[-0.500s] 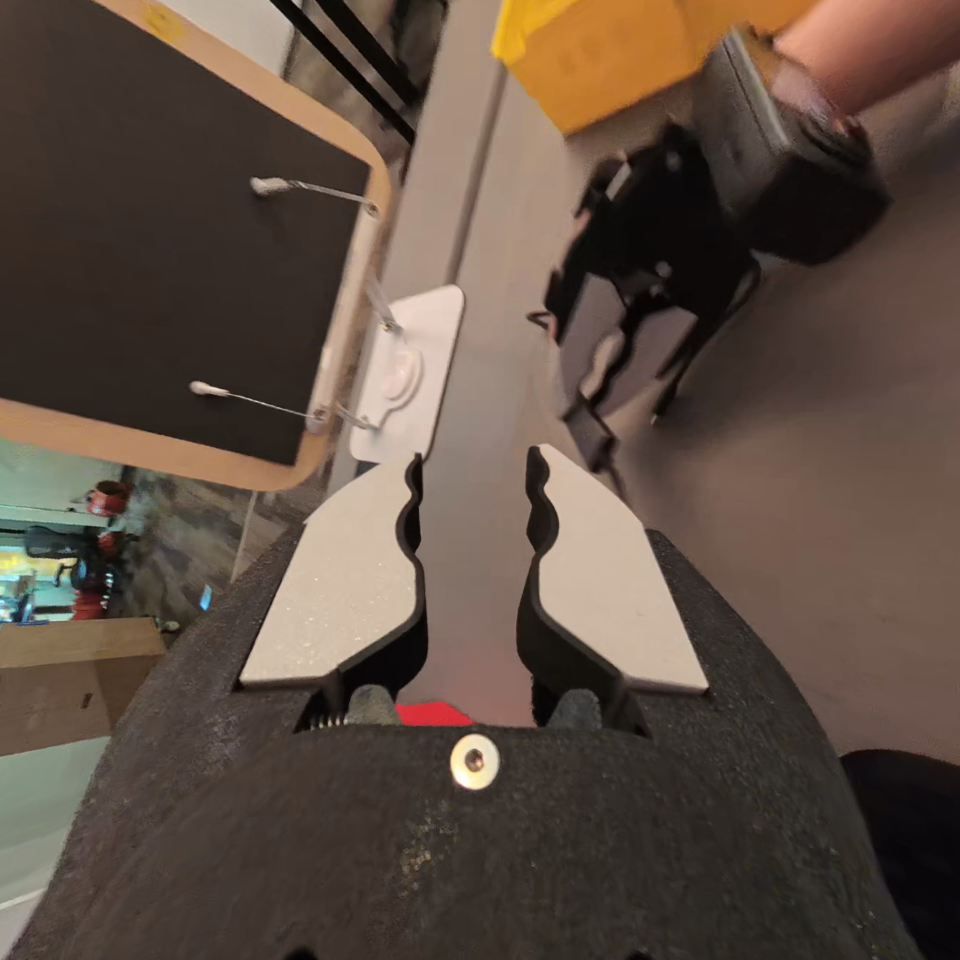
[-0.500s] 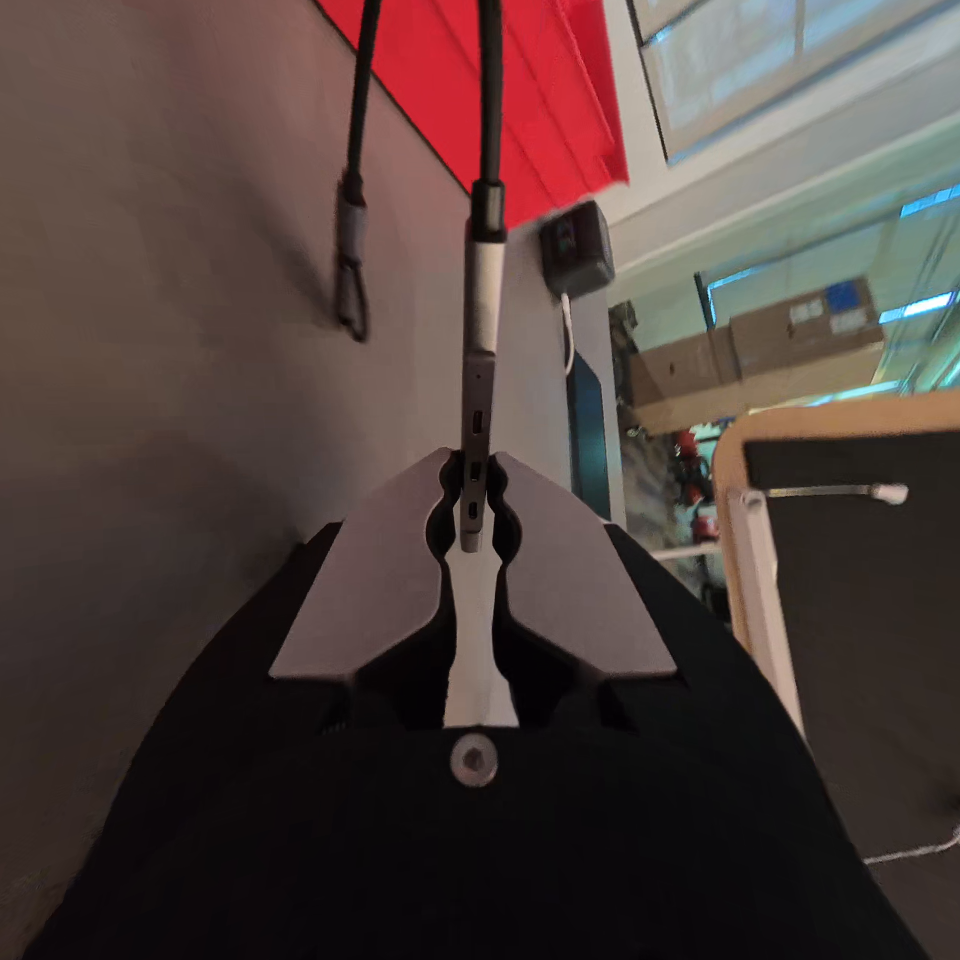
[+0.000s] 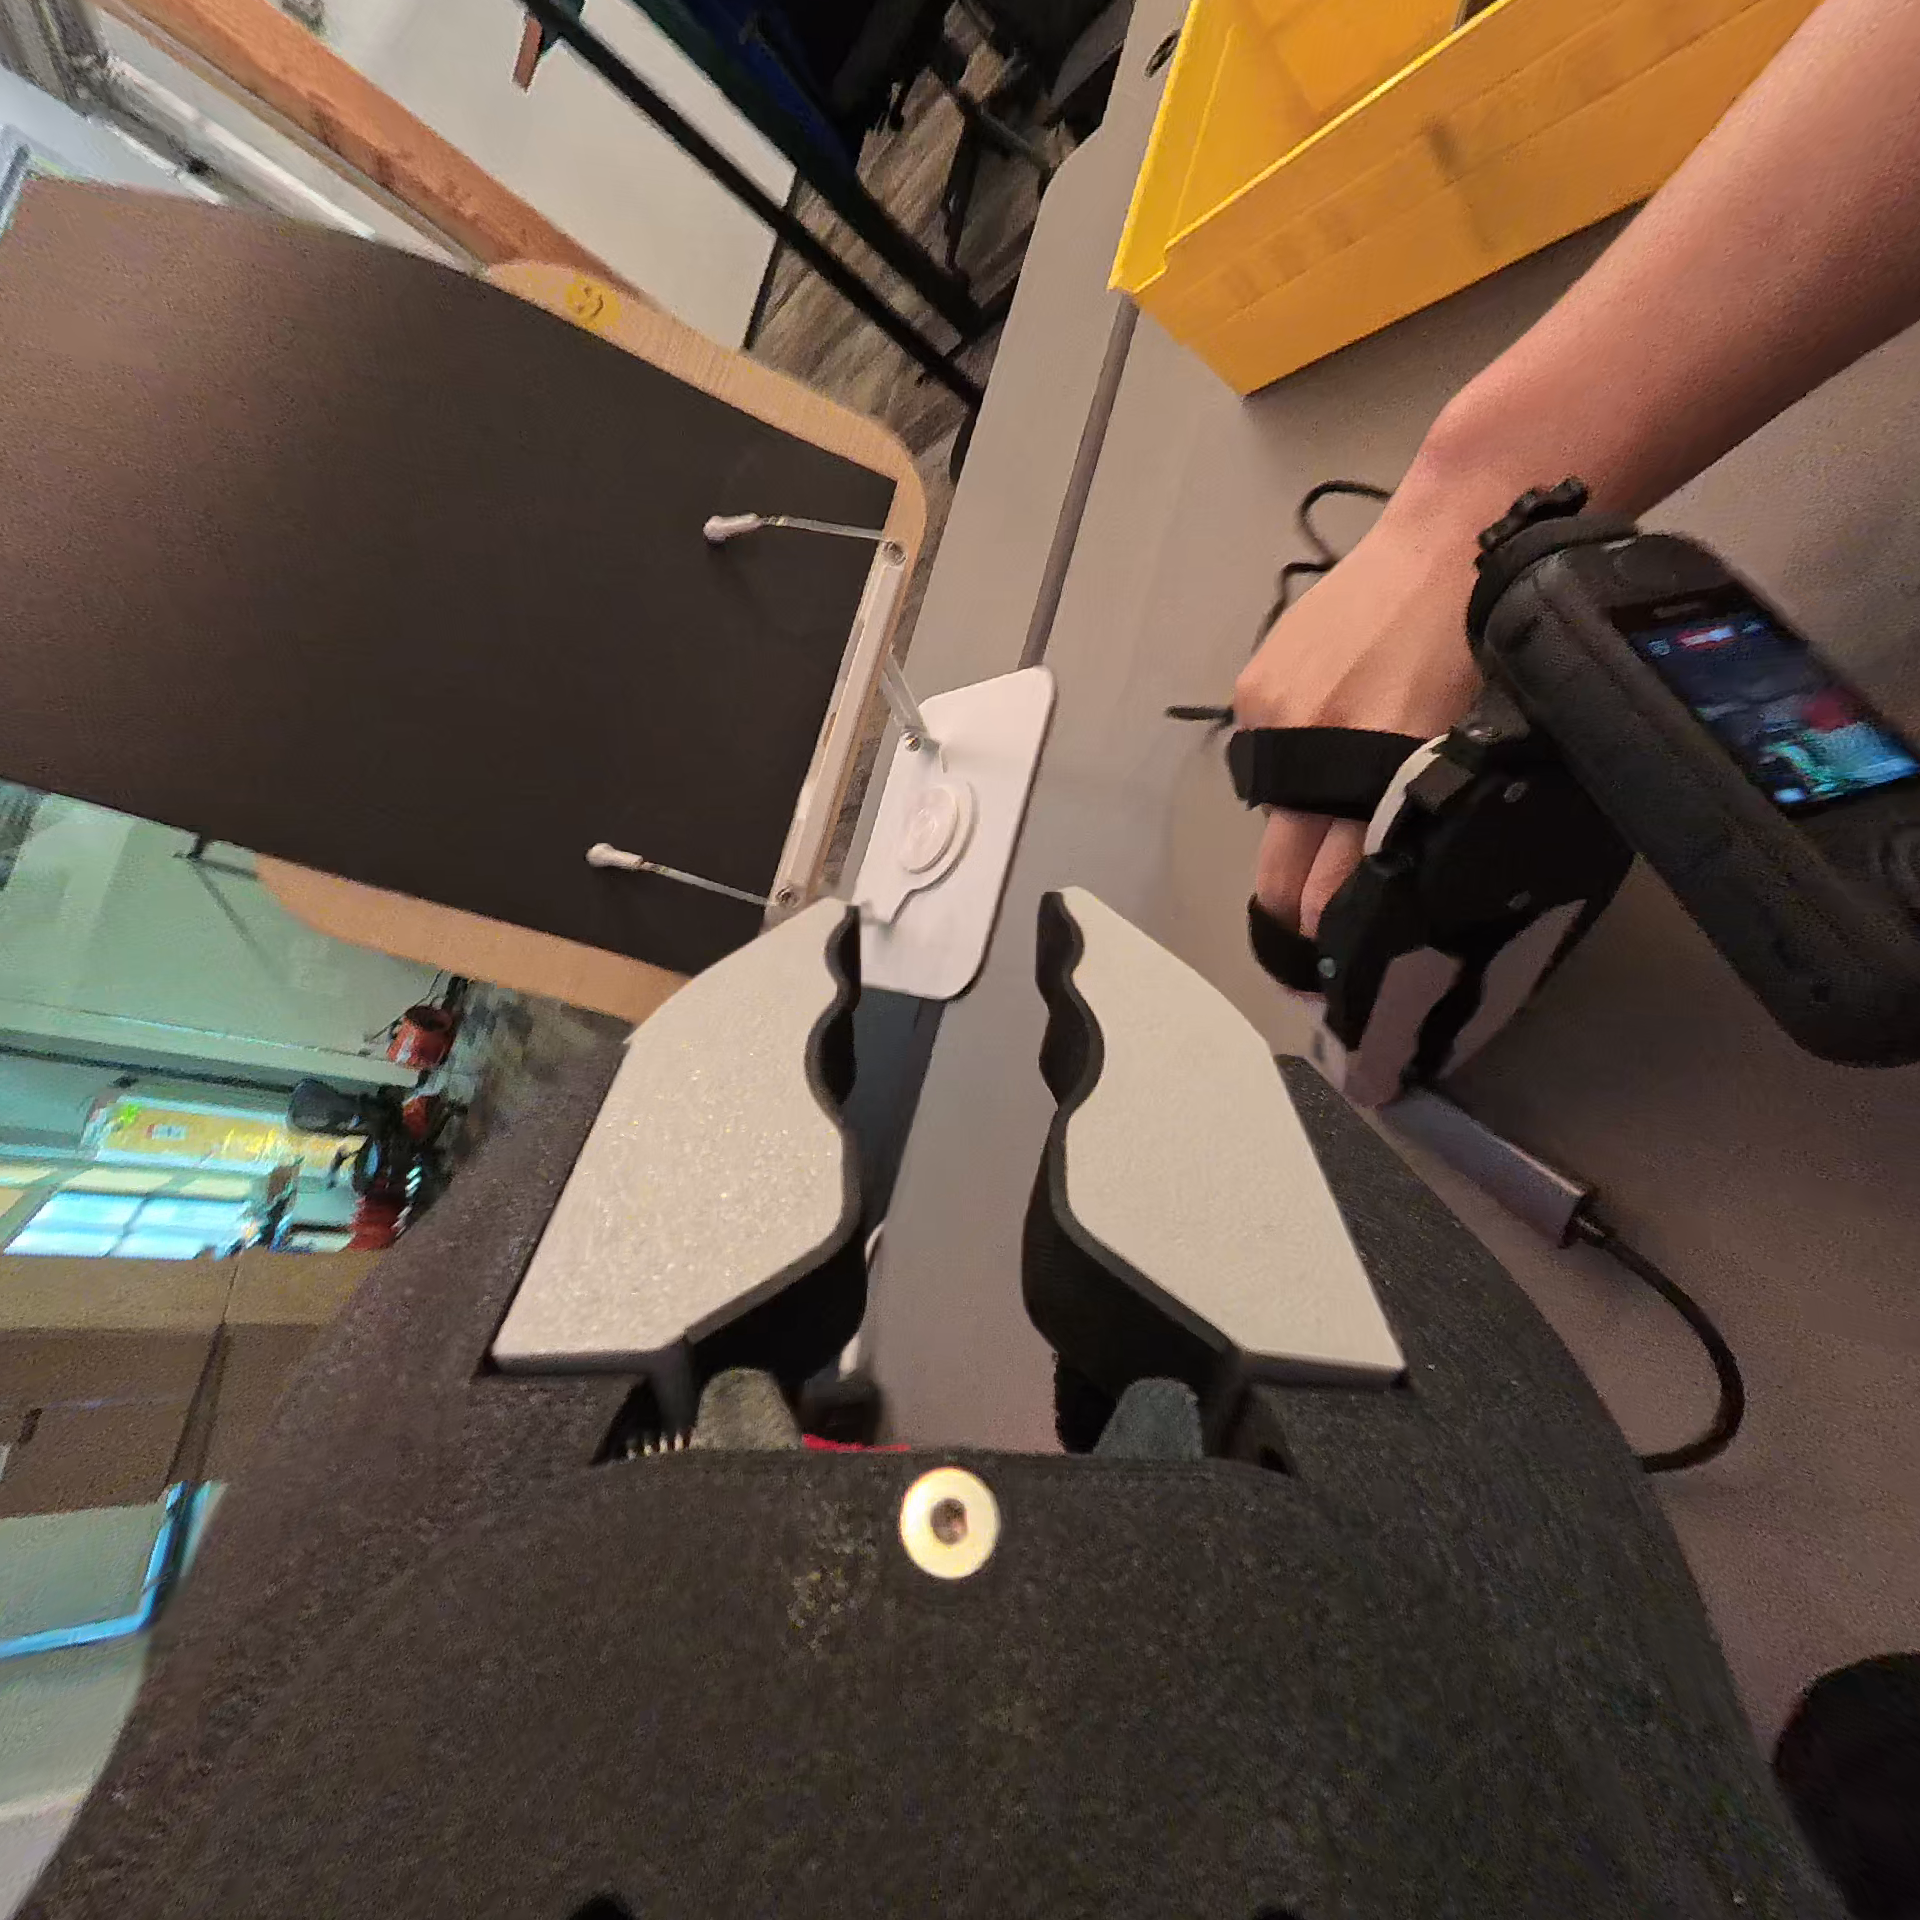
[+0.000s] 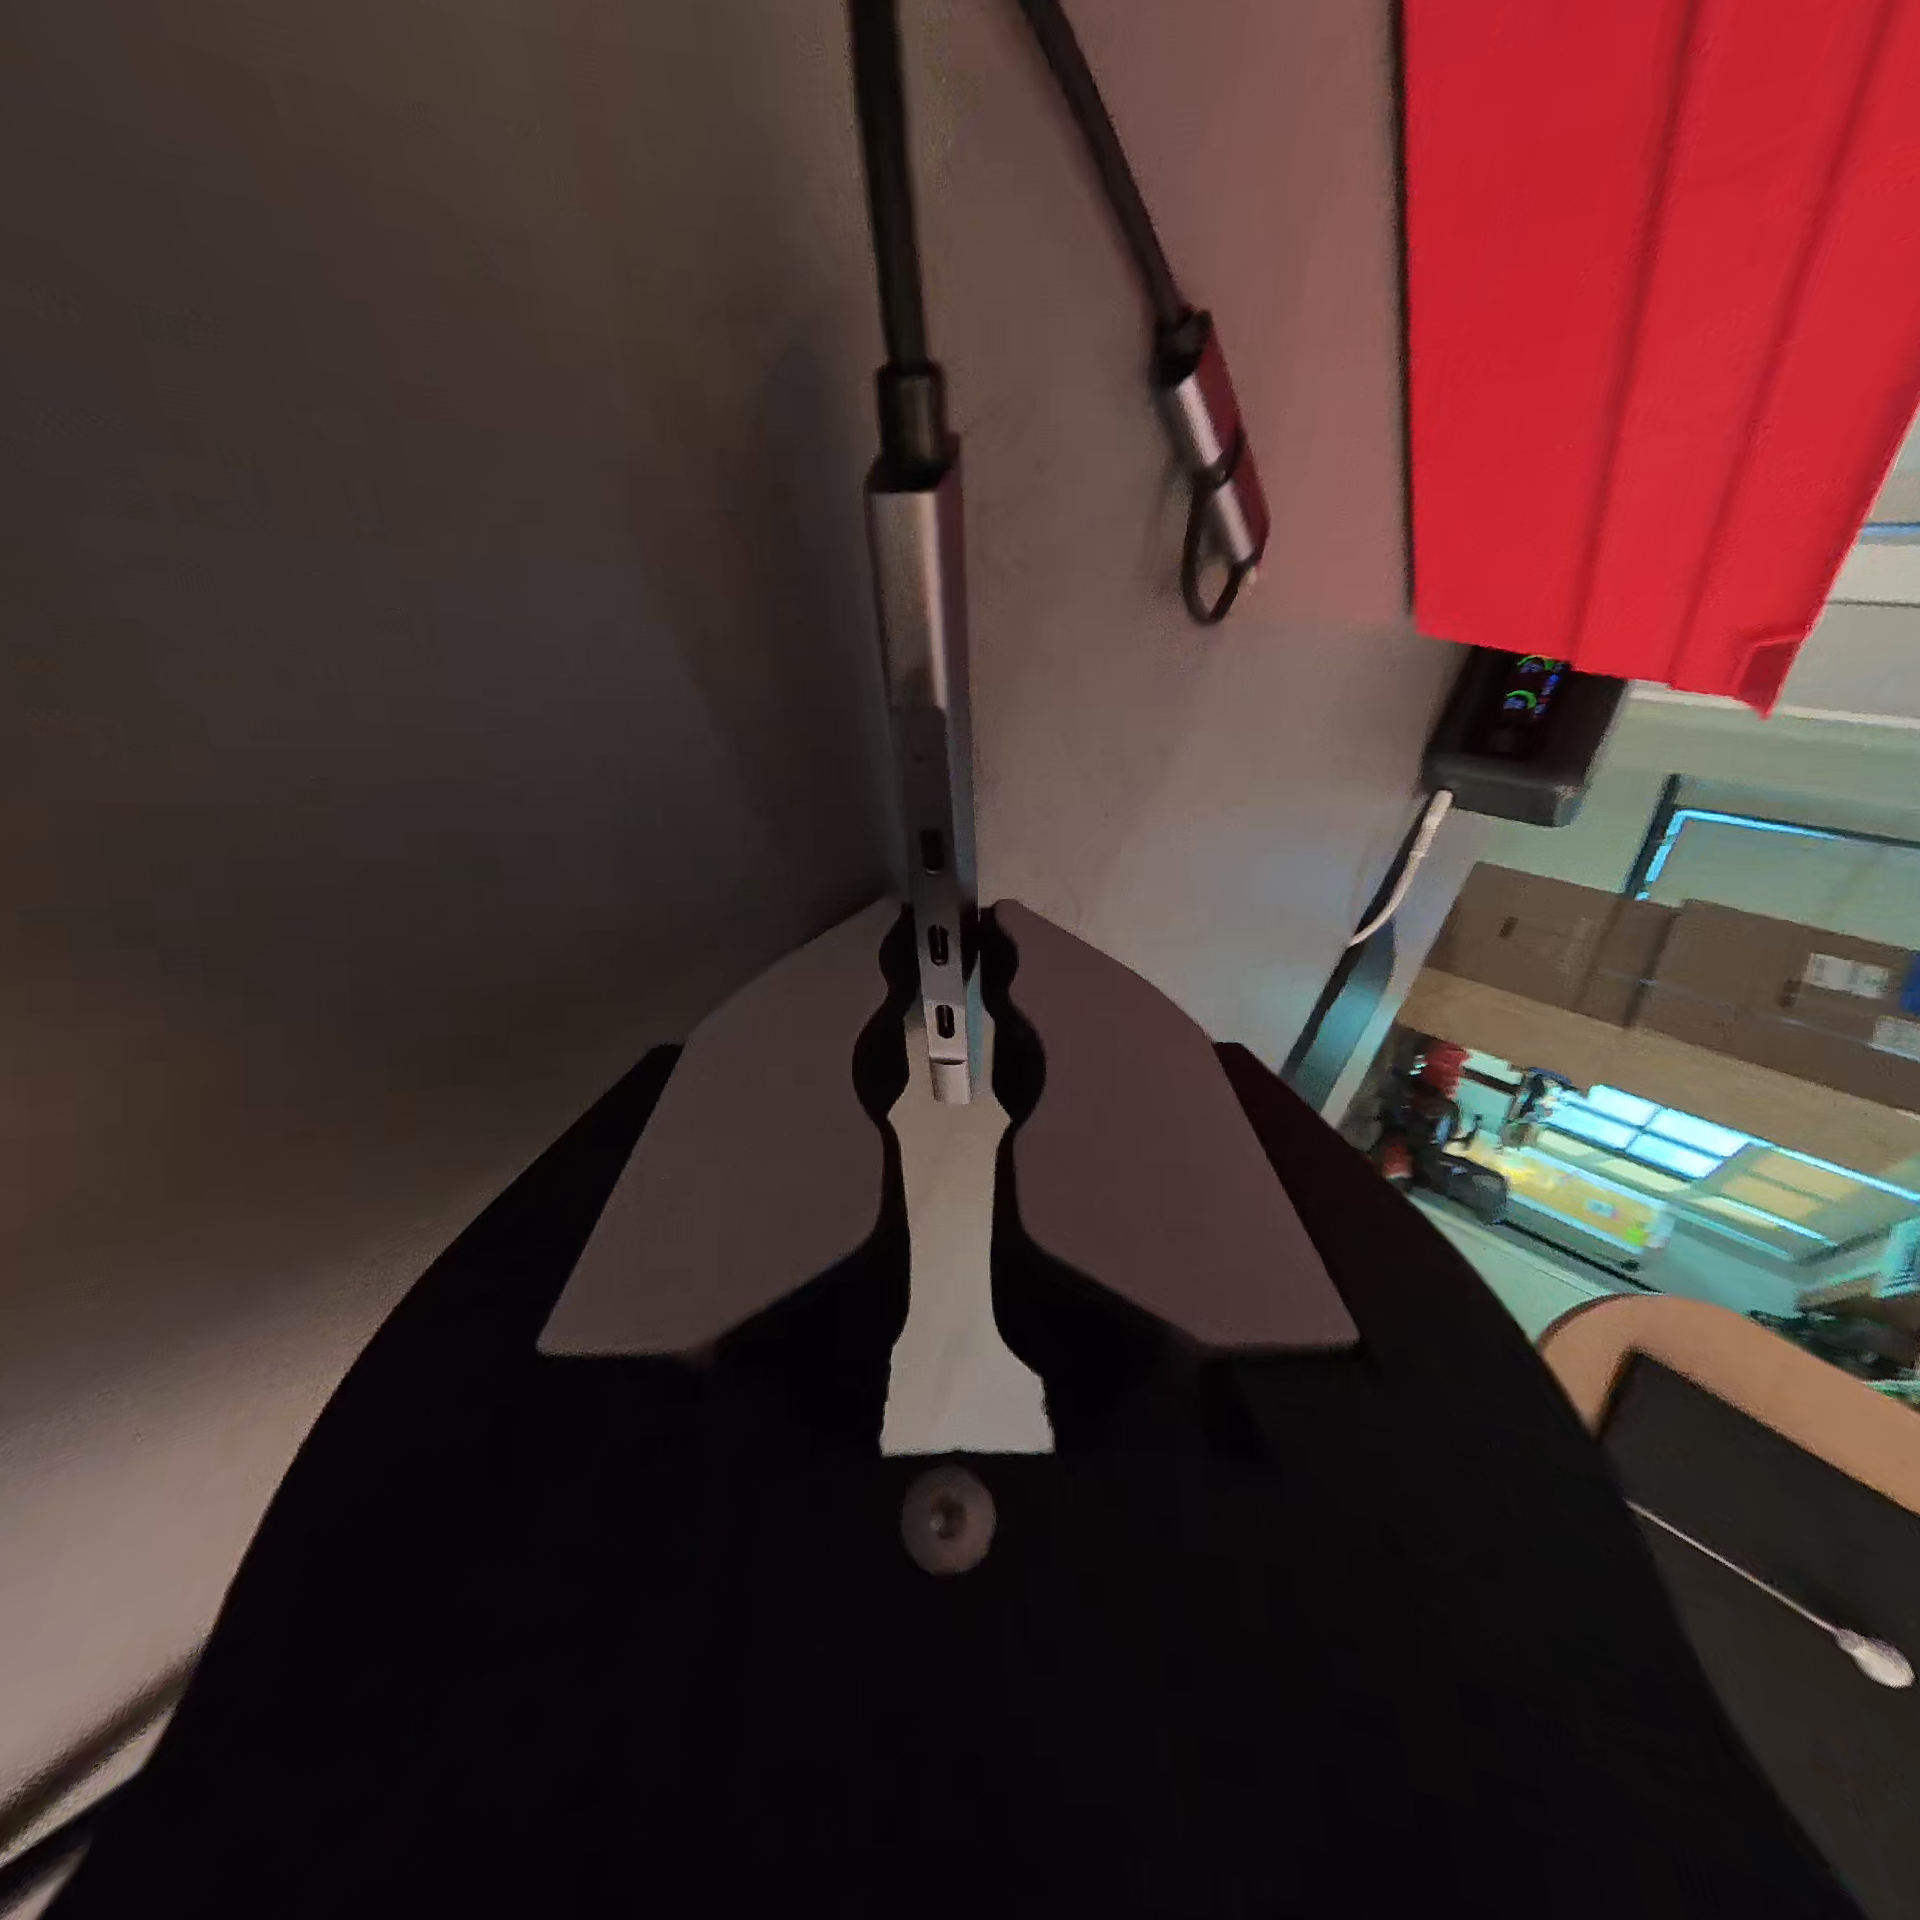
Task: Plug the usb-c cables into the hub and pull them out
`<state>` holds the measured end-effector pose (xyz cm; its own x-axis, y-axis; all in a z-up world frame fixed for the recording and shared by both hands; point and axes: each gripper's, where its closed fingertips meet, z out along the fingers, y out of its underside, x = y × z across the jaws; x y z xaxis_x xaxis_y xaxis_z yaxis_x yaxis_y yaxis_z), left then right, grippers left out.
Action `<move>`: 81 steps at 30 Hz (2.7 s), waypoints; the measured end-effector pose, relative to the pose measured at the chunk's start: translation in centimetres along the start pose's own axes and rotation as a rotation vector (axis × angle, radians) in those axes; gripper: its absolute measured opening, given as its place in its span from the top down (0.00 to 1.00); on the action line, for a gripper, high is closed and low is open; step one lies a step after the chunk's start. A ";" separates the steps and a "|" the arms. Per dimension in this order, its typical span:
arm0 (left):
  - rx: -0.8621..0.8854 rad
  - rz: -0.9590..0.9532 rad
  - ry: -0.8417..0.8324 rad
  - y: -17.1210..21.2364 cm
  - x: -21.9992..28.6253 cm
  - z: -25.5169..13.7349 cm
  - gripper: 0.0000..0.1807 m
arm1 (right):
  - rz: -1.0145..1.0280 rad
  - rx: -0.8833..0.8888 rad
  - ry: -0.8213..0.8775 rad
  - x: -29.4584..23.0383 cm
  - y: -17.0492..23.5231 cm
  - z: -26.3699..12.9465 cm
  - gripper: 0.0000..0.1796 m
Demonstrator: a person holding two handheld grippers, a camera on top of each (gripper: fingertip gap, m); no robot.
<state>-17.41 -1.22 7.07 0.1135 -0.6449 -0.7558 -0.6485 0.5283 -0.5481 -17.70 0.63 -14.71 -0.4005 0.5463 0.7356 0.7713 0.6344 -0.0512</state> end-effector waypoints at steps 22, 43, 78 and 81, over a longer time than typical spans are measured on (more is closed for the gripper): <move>-0.056 -0.087 -0.004 1.9 -0.6 1.9 0.80 | 1.337 -0.060 -0.097 -5.8 6.3 -5.9 0.96; -0.010 0.036 0.455 1.2 10.7 9.8 0.96 | 0.966 0.217 0.085 2.1 4.2 -12.2 0.97; 0.293 0.169 0.198 -5.1 6.3 5.2 0.97 | 1.665 1.678 -0.331 7.6 1.0 -19.4 0.93; 0.273 0.141 0.191 -4.9 6.3 5.8 0.97 | 1.668 1.655 -0.297 7.6 1.6 -19.4 0.96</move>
<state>-9.17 -4.61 2.91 -0.1224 -0.6329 -0.7645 -0.4194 0.7311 -0.5382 -9.89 -4.82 3.92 -0.2466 0.7929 -0.5572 -0.4403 -0.6039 -0.6644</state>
